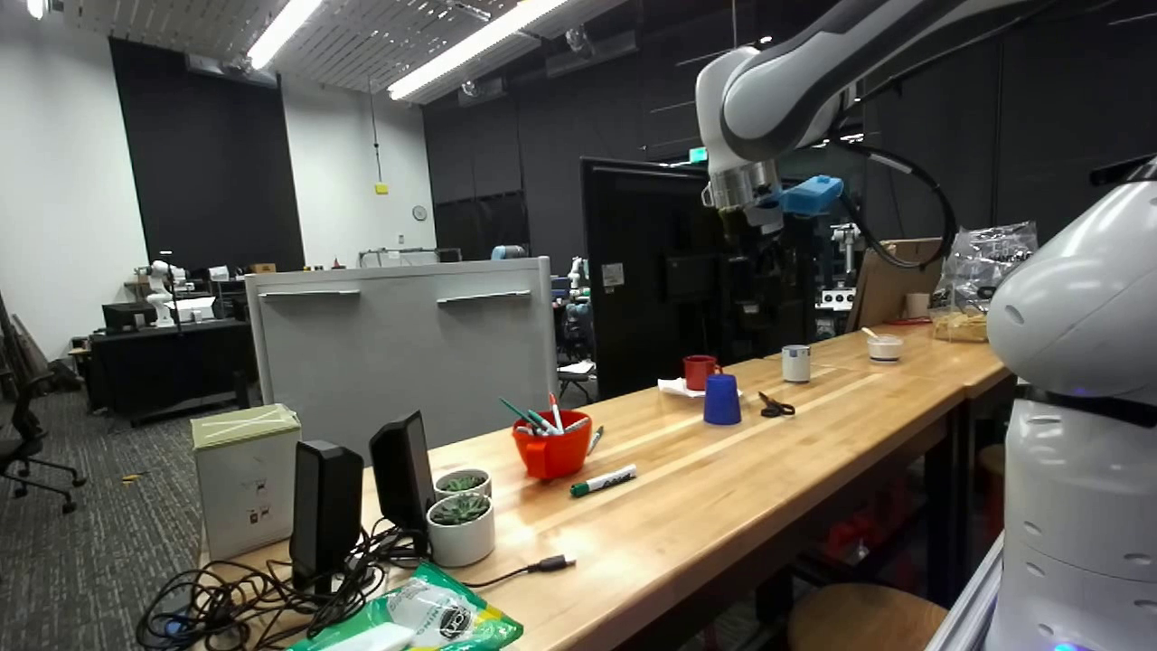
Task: Lift the pen and put it in the red cup
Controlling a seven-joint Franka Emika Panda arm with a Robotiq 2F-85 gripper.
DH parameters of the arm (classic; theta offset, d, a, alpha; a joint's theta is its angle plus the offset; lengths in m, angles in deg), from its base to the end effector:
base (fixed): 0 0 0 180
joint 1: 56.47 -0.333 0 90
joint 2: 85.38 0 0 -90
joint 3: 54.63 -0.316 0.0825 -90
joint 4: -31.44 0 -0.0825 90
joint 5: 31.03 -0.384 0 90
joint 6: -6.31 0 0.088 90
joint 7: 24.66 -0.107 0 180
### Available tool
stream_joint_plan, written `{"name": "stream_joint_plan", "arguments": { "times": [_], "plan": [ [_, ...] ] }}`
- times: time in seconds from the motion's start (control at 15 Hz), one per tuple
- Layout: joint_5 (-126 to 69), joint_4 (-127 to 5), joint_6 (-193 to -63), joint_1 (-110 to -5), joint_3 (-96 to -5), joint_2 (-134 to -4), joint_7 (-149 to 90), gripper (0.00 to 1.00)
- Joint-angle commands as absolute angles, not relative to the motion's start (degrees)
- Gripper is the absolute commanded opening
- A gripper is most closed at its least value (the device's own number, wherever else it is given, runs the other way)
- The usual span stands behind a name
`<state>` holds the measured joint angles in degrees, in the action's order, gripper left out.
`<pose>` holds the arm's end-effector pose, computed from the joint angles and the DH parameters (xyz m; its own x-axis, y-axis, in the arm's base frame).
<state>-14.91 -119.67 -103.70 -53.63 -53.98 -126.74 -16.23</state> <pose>0.3301 -0.0398 0.4684 0.9829 0.1784 -0.0446 0.1839 -0.9506 0.2503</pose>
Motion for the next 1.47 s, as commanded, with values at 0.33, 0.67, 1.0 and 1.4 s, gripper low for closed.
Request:
{"name": "stream_joint_plan", "arguments": {
  "times": [0.33, 0.67, 1.0, 1.4],
  "plan": [
    [-25.04, -114.7, -116.28, -52.48, -54.68, -112.04, -34.66, 1.0],
    [-24.78, -108.0, -124.62, -51.52, -56.23, -101.27, -45.22, 1.0],
    [-24.72, -99.45, -128.49, -51.74, -56.42, -90.86, -55.19, 1.0],
    [-25.28, -90.73, -130.85, -53.12, -54.2, -80.32, -63.55, 1.0]
  ]
}}
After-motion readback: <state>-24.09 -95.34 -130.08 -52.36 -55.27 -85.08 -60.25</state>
